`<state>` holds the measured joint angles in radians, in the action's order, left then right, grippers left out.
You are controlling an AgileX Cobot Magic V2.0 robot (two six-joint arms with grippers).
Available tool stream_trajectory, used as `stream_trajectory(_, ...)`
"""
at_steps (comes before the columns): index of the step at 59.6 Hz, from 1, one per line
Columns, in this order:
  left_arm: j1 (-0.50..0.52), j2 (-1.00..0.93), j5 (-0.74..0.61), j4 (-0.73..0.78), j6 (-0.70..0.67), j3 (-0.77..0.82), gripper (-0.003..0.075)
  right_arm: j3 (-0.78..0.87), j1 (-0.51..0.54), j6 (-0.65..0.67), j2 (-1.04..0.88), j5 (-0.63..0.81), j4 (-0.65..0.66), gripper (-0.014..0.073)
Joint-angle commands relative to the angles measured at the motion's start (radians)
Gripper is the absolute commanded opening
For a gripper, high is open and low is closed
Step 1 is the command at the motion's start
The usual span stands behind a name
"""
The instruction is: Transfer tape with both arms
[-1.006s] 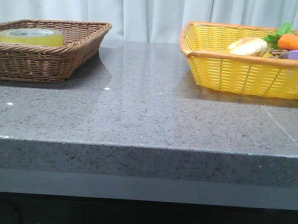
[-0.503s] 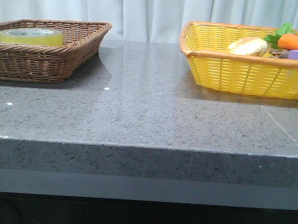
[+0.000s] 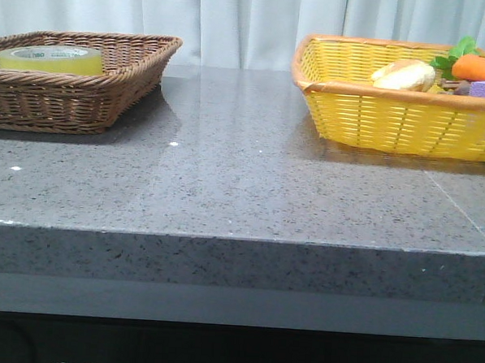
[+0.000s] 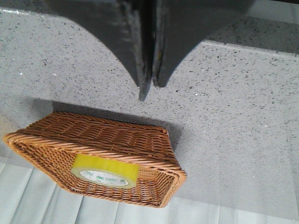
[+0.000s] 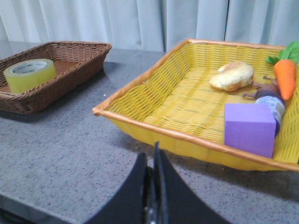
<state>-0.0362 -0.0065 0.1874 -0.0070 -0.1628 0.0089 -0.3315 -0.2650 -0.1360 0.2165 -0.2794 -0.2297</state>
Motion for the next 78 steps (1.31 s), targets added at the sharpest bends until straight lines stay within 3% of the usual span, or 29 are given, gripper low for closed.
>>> stream_trajectory(1,0.002,-0.019,-0.089,-0.007,-0.001,0.039,-0.002,0.032,0.018,-0.004,-0.013,0.173,0.02,-0.009)
stream_trajectory(8,0.002,-0.019,-0.089,-0.007,-0.001,0.039,-0.002,0.163,0.094,-0.003,-0.093,0.286,0.022,-0.009)
stream_trajectory(22,0.002,-0.017,-0.089,-0.007,-0.001,0.039,-0.002,0.323,0.226,0.005,-0.253,0.262,0.021,-0.009)
stream_trajectory(32,0.002,-0.017,-0.089,-0.007,-0.001,0.039,-0.002,0.334,0.234,0.015,-0.253,0.207,0.021,-0.009)
stream_trajectory(78,0.002,-0.017,-0.089,-0.007,-0.001,0.039,-0.002,0.334,0.234,0.015,-0.253,0.205,0.021,-0.009)
